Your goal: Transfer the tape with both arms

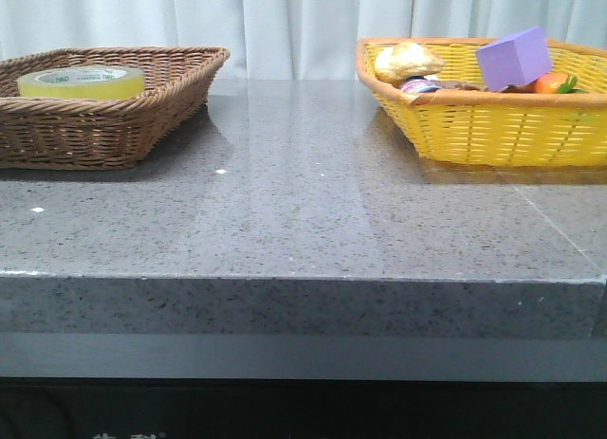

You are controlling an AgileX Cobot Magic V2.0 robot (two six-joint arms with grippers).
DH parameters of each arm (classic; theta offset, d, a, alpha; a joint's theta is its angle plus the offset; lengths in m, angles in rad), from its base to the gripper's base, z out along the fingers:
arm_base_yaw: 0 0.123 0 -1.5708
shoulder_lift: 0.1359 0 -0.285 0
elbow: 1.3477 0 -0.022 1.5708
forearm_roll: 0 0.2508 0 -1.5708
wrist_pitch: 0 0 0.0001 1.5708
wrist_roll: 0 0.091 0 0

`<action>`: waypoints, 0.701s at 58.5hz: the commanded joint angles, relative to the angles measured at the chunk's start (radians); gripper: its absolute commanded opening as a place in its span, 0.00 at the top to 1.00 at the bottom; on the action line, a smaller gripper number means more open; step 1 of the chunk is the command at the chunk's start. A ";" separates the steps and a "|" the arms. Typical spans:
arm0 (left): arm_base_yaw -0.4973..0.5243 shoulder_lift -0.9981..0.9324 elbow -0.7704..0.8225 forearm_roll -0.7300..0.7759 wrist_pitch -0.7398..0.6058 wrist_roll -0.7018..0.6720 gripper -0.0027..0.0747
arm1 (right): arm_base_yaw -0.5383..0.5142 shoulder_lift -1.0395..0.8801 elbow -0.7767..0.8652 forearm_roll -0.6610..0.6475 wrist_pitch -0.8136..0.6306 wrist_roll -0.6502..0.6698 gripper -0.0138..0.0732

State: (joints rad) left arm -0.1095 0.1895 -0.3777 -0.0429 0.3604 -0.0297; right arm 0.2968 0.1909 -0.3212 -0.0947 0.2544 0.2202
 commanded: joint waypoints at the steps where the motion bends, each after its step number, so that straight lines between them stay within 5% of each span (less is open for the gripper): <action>1: 0.001 -0.010 -0.009 -0.005 -0.085 0.003 0.99 | -0.006 0.010 -0.028 -0.015 -0.089 -0.007 0.98; 26: 0.007 -0.207 0.284 -0.005 -0.119 0.003 0.99 | -0.006 0.010 -0.028 -0.015 -0.089 -0.007 0.98; 41: 0.007 -0.215 0.428 -0.006 -0.259 0.003 0.99 | -0.006 0.010 -0.028 -0.015 -0.089 -0.007 0.98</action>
State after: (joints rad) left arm -0.1051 -0.0066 0.0086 -0.0429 0.2616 -0.0297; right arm 0.2968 0.1909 -0.3212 -0.0947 0.2544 0.2202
